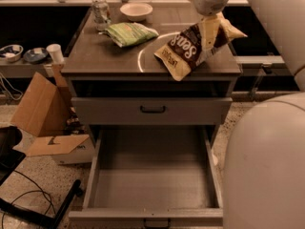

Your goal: Place brown chip bag into middle drawer

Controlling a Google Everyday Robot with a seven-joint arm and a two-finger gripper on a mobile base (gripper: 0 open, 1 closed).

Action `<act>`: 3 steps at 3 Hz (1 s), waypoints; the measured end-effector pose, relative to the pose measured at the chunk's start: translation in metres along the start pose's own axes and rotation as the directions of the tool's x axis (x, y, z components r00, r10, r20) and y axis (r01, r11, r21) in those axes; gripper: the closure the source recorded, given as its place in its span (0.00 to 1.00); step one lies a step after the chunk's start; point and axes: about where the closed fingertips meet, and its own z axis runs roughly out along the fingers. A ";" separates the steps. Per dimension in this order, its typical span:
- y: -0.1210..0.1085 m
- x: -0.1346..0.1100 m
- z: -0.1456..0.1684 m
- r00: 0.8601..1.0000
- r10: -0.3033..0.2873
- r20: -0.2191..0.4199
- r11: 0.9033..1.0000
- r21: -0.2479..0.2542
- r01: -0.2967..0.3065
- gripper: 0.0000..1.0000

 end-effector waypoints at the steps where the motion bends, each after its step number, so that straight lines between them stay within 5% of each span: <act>1: -0.007 0.001 0.001 1.000 -0.003 -0.007 1.000 0.011 0.003 0.00; 3: 0.011 -0.038 0.021 0.996 0.082 0.034 0.996 -0.040 -0.081 0.00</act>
Offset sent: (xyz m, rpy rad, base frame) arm -0.0049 0.0322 -0.0061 0.0796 0.0117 -0.0592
